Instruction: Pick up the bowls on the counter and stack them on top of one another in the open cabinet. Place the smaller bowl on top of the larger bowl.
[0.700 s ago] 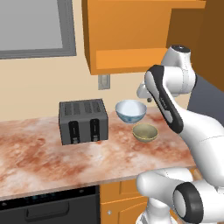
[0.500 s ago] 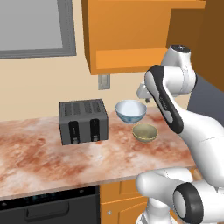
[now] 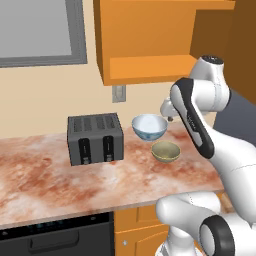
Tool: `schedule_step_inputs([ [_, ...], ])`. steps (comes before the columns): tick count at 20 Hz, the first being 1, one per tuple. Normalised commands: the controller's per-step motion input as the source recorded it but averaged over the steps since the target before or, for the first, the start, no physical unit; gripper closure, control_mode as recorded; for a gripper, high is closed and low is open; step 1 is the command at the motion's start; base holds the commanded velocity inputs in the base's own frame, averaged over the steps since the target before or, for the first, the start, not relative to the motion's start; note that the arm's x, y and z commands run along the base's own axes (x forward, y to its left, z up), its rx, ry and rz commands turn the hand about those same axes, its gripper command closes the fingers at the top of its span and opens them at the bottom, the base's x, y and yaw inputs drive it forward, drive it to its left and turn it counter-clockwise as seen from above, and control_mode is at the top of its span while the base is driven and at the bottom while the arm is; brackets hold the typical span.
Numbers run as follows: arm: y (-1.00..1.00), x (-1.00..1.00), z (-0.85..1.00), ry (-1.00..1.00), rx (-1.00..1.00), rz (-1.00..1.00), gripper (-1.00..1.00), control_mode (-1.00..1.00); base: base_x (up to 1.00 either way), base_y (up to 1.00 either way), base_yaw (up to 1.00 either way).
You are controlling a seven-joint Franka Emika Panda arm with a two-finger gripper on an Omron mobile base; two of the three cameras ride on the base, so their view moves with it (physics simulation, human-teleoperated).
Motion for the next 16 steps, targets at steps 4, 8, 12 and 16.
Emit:
schedule_step_inputs([
  [4,-0.09,-0.18,-0.12,0.00,0.04,0.00,-1.00,-1.00,0.00,0.00,0.00],
  [8,-0.07,-0.17,-0.13,0.00,0.05,0.00,-1.00,-1.00,0.00,0.00,0.00],
  [12,-0.02,-0.11,-0.18,-0.01,0.05,0.00,-1.00,-1.00,0.00,0.00,0.00],
  [16,0.00,-0.04,-0.18,0.00,0.05,-0.01,-1.00,-1.00,0.00,0.00,0.00],
])
